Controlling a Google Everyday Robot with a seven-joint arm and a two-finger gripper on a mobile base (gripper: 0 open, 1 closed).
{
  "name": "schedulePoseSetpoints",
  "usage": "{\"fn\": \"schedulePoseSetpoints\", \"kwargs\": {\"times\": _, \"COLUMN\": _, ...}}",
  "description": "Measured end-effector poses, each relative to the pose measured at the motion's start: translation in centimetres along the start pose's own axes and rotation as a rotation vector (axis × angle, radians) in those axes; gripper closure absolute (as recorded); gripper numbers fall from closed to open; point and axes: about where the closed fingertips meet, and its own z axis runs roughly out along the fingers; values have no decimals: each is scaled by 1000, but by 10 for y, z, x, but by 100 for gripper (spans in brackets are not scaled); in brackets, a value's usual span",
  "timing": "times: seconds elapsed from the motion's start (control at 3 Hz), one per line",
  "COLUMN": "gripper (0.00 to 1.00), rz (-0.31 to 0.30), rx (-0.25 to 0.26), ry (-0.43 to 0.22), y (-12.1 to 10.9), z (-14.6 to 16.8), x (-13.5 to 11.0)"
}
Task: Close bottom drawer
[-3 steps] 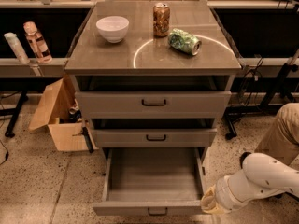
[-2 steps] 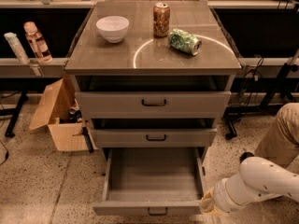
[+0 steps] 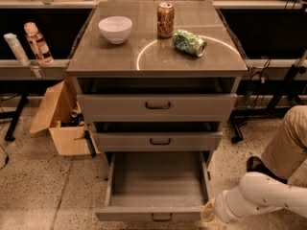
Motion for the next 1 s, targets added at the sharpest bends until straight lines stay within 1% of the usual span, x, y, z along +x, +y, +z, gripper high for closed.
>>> {"fn": "schedulePoseSetpoints", "kwargs": {"times": 0.33, "gripper": 100, "rz": 37, "rx": 2, "ry": -7, "y": -2, "z": 27, "x": 12}}
{"fn": "schedulePoseSetpoints", "kwargs": {"times": 0.67, "gripper": 100, "rz": 55, "rx": -1, "ry": -8, "y": -2, "z": 39, "x": 17}}
{"fn": "schedulePoseSetpoints", "kwargs": {"times": 1.0, "gripper": 100, "rz": 90, "rx": -11, "ry": -6, "y": 1, "z": 59, "x": 26}}
